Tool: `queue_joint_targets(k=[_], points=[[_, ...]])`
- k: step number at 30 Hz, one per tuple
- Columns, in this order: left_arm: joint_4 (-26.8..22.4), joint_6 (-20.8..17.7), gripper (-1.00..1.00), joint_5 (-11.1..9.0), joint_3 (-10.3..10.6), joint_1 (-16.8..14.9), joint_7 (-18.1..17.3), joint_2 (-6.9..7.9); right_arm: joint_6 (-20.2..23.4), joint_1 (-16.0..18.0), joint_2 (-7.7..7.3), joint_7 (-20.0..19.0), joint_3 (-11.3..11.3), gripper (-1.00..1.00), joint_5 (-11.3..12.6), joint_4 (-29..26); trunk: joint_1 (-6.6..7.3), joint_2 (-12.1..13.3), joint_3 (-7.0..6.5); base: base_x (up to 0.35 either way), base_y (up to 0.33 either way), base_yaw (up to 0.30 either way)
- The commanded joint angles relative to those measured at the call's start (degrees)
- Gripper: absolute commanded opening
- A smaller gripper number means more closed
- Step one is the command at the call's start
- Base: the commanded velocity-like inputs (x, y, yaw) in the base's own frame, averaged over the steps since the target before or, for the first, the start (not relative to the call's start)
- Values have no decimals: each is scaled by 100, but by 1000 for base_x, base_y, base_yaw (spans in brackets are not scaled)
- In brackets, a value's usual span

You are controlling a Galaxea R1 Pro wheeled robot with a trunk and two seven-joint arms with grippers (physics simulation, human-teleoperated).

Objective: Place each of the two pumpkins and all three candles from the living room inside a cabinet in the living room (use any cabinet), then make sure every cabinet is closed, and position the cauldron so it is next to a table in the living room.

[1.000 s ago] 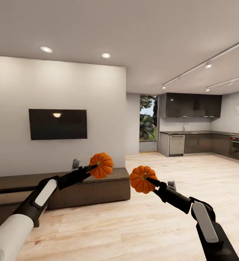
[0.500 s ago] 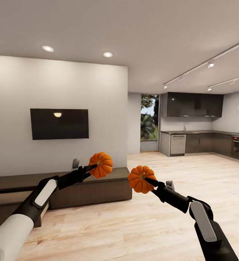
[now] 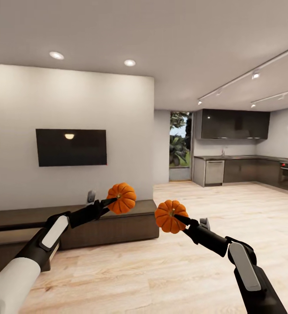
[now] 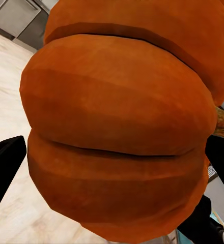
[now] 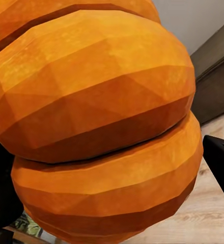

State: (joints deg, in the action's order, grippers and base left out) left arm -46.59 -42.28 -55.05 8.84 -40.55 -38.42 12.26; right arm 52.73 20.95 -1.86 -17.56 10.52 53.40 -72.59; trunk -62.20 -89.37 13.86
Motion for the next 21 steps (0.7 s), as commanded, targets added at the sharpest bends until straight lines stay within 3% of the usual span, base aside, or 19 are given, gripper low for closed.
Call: queue_joint_targets(k=[1,8,21], points=[[1,-34,-100,-50,12,-6,3,5,27,7,2,-44,11,-100,-29,16,0,-5,13,0,0,0],[1,-34,-100,-50,12,-6,1,5,27,22,2,183,11,-100,-12,160,0,-5,48,0,0,0],[1,-36,-100,-52,12,-6,-8,7,27,23,2,217,14,-100,-14,175,0,-5,112,0,0,0]])
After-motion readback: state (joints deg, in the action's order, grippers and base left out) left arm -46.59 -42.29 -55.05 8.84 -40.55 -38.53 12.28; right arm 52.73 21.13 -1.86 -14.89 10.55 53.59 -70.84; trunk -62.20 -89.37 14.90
